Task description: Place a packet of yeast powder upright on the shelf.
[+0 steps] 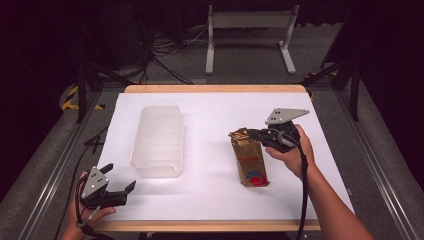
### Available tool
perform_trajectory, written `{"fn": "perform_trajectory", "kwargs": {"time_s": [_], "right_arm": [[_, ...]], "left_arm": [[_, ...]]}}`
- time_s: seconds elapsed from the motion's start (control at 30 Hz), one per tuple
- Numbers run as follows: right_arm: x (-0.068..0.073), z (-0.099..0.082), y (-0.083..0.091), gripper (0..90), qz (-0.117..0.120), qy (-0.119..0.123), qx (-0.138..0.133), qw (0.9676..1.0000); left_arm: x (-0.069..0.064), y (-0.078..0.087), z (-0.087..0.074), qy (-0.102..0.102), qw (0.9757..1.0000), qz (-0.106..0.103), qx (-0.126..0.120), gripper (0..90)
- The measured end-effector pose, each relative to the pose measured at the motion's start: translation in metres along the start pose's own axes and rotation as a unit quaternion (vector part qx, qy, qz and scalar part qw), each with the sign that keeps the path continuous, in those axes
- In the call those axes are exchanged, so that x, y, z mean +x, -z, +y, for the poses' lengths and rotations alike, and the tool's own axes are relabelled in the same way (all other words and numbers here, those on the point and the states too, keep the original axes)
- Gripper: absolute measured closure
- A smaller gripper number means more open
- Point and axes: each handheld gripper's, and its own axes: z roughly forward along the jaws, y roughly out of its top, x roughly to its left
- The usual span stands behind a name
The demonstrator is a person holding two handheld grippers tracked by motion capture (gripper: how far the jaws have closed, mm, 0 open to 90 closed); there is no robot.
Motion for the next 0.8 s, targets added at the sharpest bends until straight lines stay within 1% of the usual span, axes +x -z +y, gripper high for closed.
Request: {"fn": "perform_trajectory", "kwargs": {"time_s": [0.13,0.17,0.23,0.3,0.4,0.53,0.67,0.7,0.8], "right_arm": [[0.01,0.005,0.011,90.0,0.002,0.015,-0.013,0.9998],[0.015,0.007,0.015,90.0,0.001,0.02,-0.023,0.9996],[0.016,0.008,0.016,90.0,0.001,0.023,-0.025,0.9994],[0.018,0.01,0.02,90.0,0.0,0.026,-0.033,0.9991],[0.019,0.013,0.022,90.0,0.006,0.026,-0.047,0.9986],[0.024,0.018,0.018,90.0,0.024,0.024,-0.063,0.9974],[0.029,0.022,0.012,90.0,0.029,0.028,-0.07,0.9967],[0.031,0.025,0.008,90.0,0.033,0.029,-0.075,0.9962],[0.033,0.027,0.004,90.0,0.037,0.031,-0.077,0.9958]], "left_arm": [[-0.001,-0.002,0.0,0.0,1.0,0.0,0.003,5.6],[-0.001,-0.001,0.001,0.0,1.0,0.002,0.003,5.6],[-0.001,-0.001,0.001,0.001,1.0,0.002,0.003,5.6],[-0.001,-0.001,0.001,0.001,1.0,0.004,0.004,5.6],[-0.001,-0.001,0.001,0.0,1.0,0.005,0.004,5.6],[-0.001,-0.002,0.0,0.003,1.0,0.005,0.001,5.6],[-0.001,-0.001,0.0,0.0,1.0,0.007,-0.001,5.6],[-0.001,0.0,0.0,-0.002,1.0,0.007,-0.002,5.6],[0.0,0.0,0.0,-0.002,1.0,0.006,-0.003,5.6]]}}
